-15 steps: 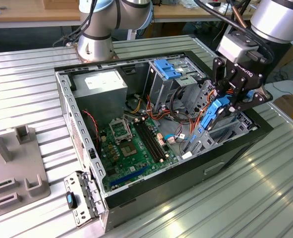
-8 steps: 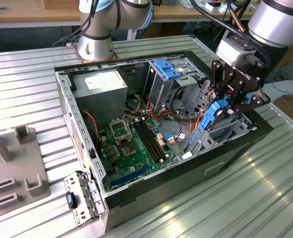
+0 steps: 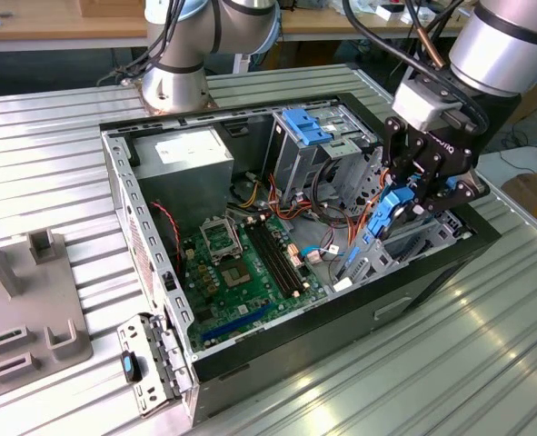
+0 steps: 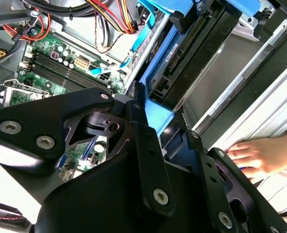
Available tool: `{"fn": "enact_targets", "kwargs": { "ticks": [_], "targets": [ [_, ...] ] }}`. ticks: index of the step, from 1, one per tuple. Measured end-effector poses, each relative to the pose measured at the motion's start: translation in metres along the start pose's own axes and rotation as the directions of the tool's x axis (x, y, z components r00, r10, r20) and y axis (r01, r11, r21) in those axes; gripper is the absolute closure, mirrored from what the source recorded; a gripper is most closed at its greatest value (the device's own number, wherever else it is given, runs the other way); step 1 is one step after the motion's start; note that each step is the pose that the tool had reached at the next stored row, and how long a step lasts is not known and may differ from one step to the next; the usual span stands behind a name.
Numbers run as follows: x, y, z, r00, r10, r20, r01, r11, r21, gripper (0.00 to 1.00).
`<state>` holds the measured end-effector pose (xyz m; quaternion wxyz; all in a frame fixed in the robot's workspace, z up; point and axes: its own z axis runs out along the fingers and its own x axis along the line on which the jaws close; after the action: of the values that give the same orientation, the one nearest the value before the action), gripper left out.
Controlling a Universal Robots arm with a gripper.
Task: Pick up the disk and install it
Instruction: 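Insert the disk into the insertion slot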
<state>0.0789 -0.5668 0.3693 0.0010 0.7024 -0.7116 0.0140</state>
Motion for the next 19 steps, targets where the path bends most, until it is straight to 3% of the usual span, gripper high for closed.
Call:
{"fn": "enact_targets", "kwargs": {
  "ticks": [5,6,13,19],
  "targets": [
    [0.0,0.0,0.0003,1.0,0.0,0.0001,0.0,1.0,0.0,0.62],
    [0.0,0.0,0.0004,1.0,0.0,0.0,0.0,1.0,0.0,0.56],
    [0.0,0.0,0.0008,1.0,0.0,0.0,0.0,1.0,0.0,0.56],
    [-0.0003,-0.012,0.001,1.0,0.0,0.0001,0.0,1.0,0.0001,0.56]
  ]
}}
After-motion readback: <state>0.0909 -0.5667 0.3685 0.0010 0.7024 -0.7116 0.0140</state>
